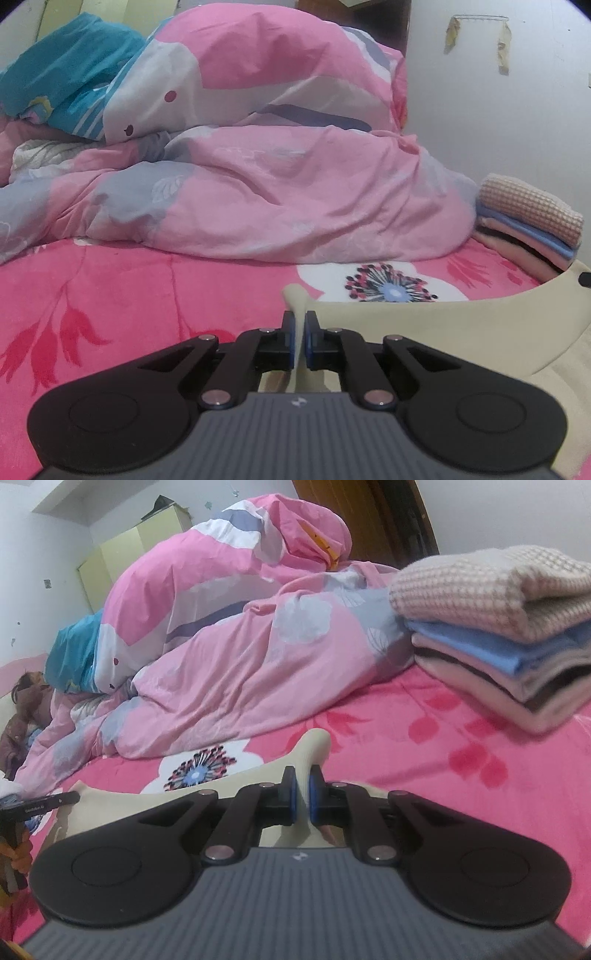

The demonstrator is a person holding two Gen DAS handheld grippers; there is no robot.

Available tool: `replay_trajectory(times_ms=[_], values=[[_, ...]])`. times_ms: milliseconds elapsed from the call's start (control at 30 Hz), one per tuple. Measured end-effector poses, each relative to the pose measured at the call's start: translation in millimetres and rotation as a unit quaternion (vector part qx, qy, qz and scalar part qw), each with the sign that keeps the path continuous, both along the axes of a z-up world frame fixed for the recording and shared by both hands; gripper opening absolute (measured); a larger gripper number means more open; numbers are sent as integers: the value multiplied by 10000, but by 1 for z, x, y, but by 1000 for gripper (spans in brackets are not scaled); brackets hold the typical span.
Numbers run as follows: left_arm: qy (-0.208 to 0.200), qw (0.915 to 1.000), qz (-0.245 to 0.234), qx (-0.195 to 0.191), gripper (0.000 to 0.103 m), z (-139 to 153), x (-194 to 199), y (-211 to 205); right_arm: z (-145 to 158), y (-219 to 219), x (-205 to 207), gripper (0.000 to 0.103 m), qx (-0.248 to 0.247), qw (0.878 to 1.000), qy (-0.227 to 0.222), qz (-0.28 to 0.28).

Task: Fold clothes

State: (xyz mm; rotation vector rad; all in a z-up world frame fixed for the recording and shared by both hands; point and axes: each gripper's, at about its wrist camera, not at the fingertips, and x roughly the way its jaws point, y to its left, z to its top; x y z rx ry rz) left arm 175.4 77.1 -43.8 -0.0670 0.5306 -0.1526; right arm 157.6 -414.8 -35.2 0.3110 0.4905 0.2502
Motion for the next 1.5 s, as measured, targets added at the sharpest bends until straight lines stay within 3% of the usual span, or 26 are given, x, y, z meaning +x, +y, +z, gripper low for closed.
replay_trajectory(times_ms=[100,300,433,500,567,667,800,967,1067,1167,1267,1433,1500], values=[[63,9999,51,59,6,-5,10,-1,-6,1,14,5,6,10000,63,6],[497,9986,146,129,6,-31,29,-1,-49,-3,40,5,82,9981,615,-64],[553,9978,108,352,7,-32,30,-5,-53,-7,40,6,293,9978,592,-112],[726,9962,109,476,16,-35,32,-7,-62,-13,45,9,499,9949,852,-207],[753,9957,245,480,32,-31,30,-5,-69,-20,48,17,728,9910,1080,-314],[581,9966,486,334,32,-14,18,2,-61,-27,38,20,942,9891,991,-547],[143,9982,296,501,33,15,0,-15,-24,-13,17,22,341,9960,403,-717],[352,9968,-464,555,34,19,10,-70,0,56,34,21,-465,9982,248,303],[567,9945,-414,783,34,-3,25,-94,-11,99,50,19,-1087,9903,509,693],[1020,9904,-178,912,34,-32,41,-98,-46,113,69,17,-1669,9784,1060,597],[995,9911,-185,869,35,-33,41,-95,-42,97,70,17,-1288,9832,1176,533],[985,9909,-236,883,36,-36,41,-93,-3,71,16,18,-1331,9877,761,322],[967,9908,-242,911,36,-37,42,-95,-4,59,1,18,-1357,9867,817,353]])
